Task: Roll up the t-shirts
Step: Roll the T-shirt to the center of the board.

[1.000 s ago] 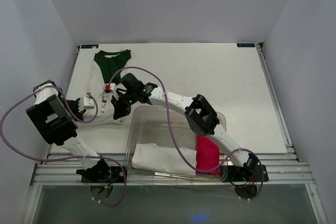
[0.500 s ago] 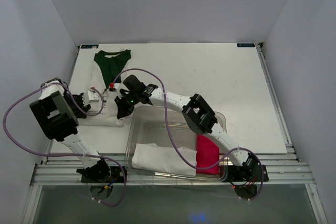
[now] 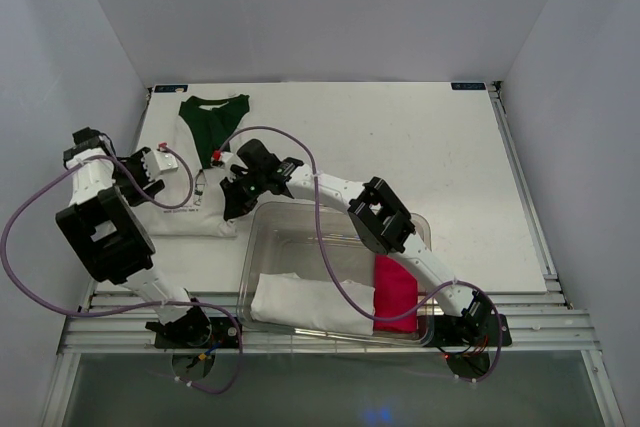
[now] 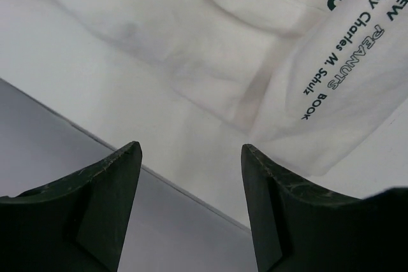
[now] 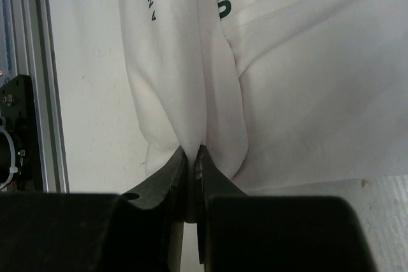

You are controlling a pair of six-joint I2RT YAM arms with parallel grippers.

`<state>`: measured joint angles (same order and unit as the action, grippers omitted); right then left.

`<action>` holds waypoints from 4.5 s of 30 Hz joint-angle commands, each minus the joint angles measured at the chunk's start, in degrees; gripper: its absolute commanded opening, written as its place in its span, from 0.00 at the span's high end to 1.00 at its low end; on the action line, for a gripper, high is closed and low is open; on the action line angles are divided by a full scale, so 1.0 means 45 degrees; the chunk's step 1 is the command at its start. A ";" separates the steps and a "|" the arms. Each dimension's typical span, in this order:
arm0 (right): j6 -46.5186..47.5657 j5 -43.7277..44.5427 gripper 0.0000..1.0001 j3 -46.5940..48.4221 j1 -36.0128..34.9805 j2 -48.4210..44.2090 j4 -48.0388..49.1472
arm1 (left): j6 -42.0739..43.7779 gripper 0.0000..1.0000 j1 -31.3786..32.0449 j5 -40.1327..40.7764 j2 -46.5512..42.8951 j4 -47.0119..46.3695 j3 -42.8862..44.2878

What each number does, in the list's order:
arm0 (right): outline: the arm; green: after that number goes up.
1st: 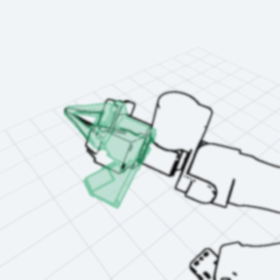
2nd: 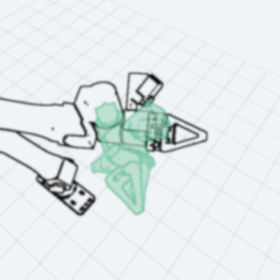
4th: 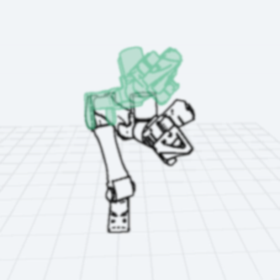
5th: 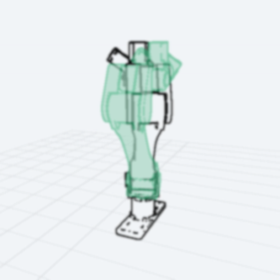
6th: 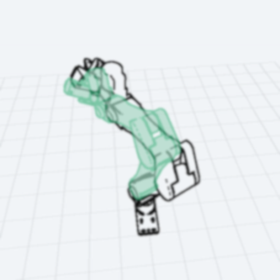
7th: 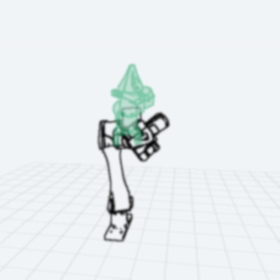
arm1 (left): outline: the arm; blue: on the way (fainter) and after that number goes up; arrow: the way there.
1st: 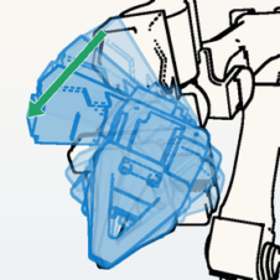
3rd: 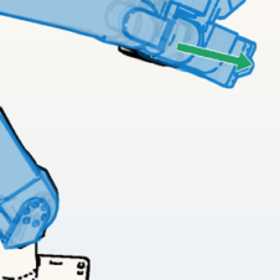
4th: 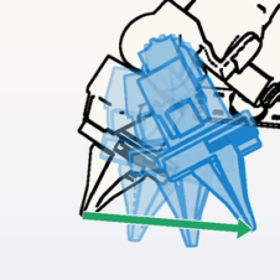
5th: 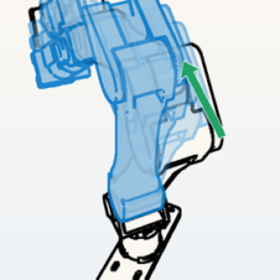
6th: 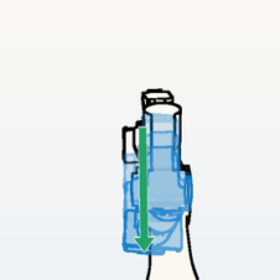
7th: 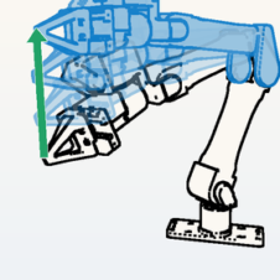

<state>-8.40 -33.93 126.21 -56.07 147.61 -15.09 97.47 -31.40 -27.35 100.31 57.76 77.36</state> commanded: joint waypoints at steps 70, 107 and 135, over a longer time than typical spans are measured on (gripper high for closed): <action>0.7923 0.5411 0.30 -0.2833 -0.2344 -0.1865 -0.0062 | 0.5195 0.10 -0.1363 -0.2282 -0.2253 -0.1447 -0.5022; 0.6770 0.4558 0.82 -0.2111 -0.1641 -0.0887 -0.1020 | 0.2892 1.00 -0.0640 -0.0973 -0.1999 -0.1962 -0.4811; 0.2183 -0.2503 0.92 -0.1291 0.0175 -0.1768 -0.0182 | 0.2308 1.00 -0.1245 -0.0228 0.0851 0.5017 -0.0084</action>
<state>9.47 -44.27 118.28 -57.87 138.39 -19.49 110.85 -36.42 -24.67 102.37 78.26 72.99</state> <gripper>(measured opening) 0.133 0.036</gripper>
